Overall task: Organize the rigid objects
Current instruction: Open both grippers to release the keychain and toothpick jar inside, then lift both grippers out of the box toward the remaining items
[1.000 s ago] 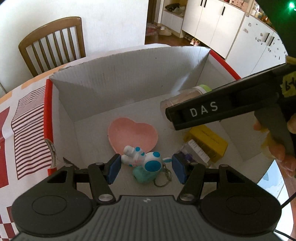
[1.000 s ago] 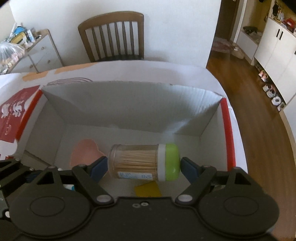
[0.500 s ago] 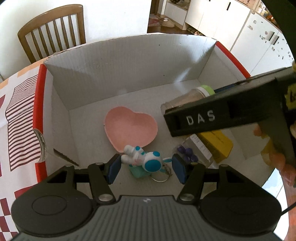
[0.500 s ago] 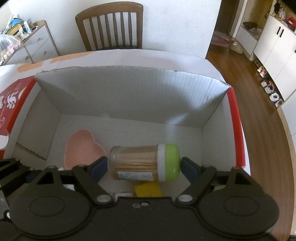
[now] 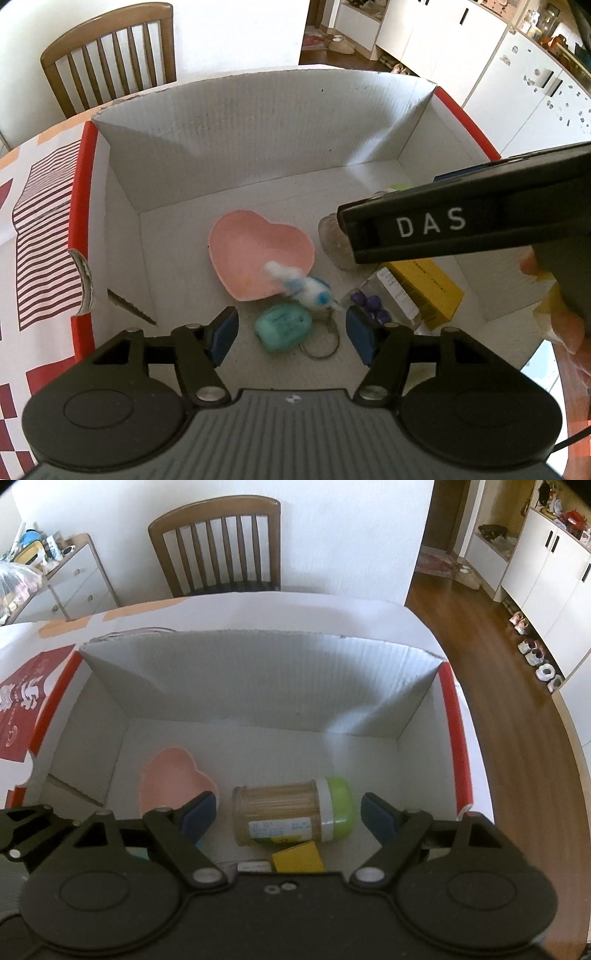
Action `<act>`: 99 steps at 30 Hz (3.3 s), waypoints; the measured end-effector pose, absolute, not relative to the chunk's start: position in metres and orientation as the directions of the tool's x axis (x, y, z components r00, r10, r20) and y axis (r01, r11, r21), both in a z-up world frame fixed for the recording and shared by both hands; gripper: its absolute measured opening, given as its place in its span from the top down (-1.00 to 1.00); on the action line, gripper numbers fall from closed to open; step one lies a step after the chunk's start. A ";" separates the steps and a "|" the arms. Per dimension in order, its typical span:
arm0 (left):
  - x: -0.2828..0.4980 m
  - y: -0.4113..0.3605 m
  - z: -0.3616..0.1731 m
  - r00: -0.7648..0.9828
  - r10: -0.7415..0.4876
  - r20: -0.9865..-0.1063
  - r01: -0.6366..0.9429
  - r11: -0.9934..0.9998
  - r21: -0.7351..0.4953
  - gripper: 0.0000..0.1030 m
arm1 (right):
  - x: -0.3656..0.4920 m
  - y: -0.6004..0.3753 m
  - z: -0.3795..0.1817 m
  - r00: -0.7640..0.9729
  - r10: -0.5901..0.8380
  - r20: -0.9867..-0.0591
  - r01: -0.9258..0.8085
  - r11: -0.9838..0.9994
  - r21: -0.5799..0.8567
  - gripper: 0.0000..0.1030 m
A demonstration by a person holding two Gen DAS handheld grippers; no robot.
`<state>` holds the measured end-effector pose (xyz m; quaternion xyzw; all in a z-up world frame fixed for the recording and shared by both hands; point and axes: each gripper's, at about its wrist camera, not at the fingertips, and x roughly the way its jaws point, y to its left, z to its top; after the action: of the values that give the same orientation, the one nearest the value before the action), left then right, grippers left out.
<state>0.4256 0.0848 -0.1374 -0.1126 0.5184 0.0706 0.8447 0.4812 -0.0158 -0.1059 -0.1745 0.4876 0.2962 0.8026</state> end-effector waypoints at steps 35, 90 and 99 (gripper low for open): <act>0.357 0.065 -0.060 0.639 0.060 -0.767 -0.231 0.966 -0.117 -0.27 | 0.405 -0.073 -0.005 0.406 0.555 -0.726 -0.717 0.686 0.124 -0.81; 0.208 0.023 -0.155 0.654 -0.010 -0.756 -0.166 0.973 -0.157 -0.95 | 0.247 -0.175 -0.116 0.317 0.493 -0.810 -0.772 0.631 0.082 -0.99; 0.215 0.018 -0.171 0.628 0.005 -0.778 -0.129 0.987 -0.097 -0.95 | 0.241 -0.160 -0.142 0.305 0.448 -0.840 -0.763 0.643 0.066 -0.96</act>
<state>0.2151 0.0179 -0.1715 -0.0717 0.4297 0.0373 0.8993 0.2407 -0.1601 -0.1416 -0.1760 0.4471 0.3843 0.7883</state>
